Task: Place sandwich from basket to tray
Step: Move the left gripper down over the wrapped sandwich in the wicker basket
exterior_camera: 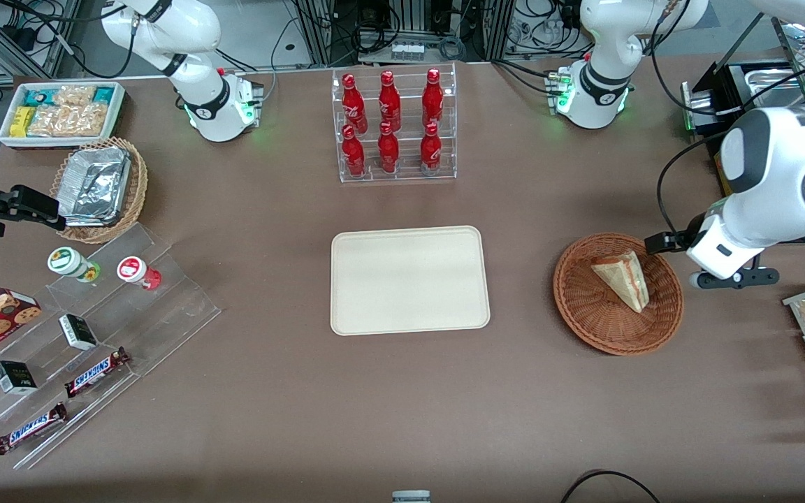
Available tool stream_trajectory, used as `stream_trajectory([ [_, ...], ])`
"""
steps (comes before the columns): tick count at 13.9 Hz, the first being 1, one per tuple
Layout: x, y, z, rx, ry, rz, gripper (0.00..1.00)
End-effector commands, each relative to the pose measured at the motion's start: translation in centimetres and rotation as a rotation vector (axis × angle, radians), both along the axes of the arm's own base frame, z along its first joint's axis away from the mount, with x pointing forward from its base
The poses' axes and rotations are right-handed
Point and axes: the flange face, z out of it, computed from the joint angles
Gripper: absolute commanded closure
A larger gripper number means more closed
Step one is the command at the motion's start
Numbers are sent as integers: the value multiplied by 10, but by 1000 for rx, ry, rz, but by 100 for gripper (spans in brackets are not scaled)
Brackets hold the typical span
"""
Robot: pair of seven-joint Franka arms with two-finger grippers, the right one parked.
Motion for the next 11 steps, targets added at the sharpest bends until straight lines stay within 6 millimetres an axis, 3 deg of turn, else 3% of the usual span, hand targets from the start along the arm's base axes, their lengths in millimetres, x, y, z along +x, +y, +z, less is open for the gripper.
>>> stream_trajectory([
  [1, -3, -2, -15, 18, -33, 57, 0],
  [5, -8, -8, -48, 81, -72, 262, 0],
  [11, -13, -14, -76, 103, -76, 393, 0],
])
